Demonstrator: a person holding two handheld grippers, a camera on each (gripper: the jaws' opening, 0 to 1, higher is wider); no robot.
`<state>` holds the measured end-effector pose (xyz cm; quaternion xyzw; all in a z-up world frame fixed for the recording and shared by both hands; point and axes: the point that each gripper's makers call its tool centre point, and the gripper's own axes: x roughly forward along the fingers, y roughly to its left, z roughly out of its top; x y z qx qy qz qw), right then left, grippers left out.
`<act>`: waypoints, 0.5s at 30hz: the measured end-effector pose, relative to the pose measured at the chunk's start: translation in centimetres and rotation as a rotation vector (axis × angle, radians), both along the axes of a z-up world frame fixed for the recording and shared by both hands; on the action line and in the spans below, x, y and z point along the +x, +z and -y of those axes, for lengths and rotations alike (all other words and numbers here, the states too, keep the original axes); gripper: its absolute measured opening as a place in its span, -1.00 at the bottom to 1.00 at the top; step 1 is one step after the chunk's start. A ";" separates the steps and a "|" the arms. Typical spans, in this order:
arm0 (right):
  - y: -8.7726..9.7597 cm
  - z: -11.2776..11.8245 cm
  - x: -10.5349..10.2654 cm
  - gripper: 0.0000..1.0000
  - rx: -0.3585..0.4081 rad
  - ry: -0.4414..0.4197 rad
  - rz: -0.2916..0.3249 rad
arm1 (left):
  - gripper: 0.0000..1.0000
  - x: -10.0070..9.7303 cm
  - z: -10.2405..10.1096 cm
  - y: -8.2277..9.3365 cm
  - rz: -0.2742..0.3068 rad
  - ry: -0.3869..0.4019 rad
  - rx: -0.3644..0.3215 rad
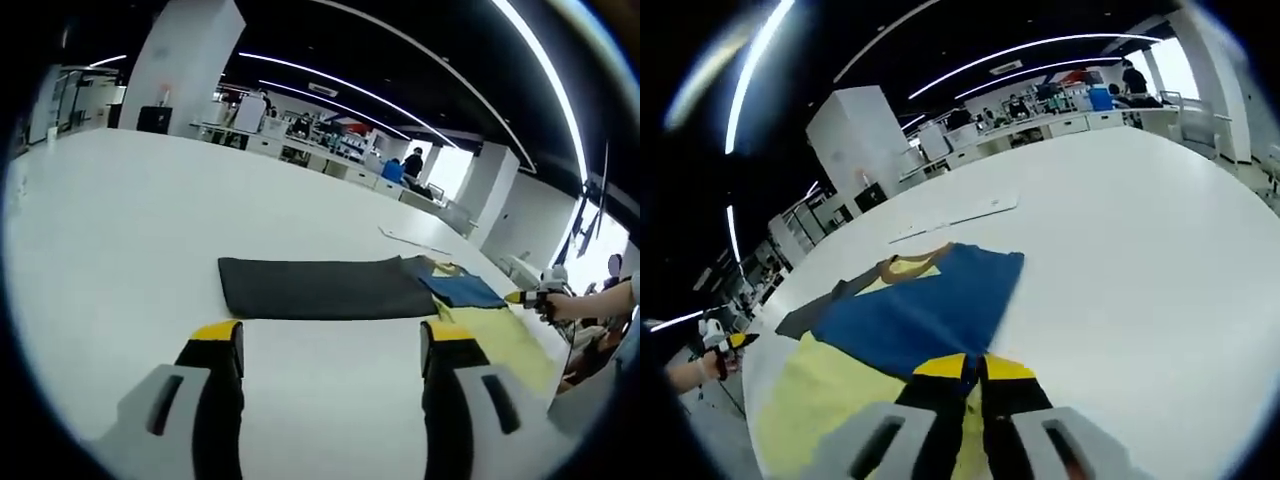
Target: Fold the garment on the visible template until the final outline fits inside the template.
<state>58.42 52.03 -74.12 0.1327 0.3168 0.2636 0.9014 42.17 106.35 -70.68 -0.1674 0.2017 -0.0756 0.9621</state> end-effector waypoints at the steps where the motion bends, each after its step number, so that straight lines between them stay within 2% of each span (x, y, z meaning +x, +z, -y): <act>1: 0.3 0.0 -0.1 -0.67 0.001 0.006 0.013 | 0.38 0.1 0.1 0.0 -0.001 -0.002 -0.001; 4: 0.9 0.2 -0.1 -0.27 -0.011 0.026 0.049 | 0.40 0.2 0.4 0.0 -0.002 -0.006 -0.003; 6: 1.1 0.3 -0.3 0.10 -0.035 0.049 0.071 | 0.40 0.3 0.5 0.0 -0.002 -0.008 -0.004; 9: 1.0 0.2 -0.9 0.50 -0.068 0.092 0.086 | 0.40 0.5 0.8 -0.1 -0.004 -0.017 -0.006; 12: 1.1 0.0 -1.6 0.72 -0.093 0.146 0.098 | 0.40 0.7 1.1 0.0 -0.004 -0.023 -0.009; 15: 1.0 -0.2 -2.0 0.84 -0.104 0.176 0.101 | 0.40 1.0 1.2 0.0 -0.004 -0.028 -0.008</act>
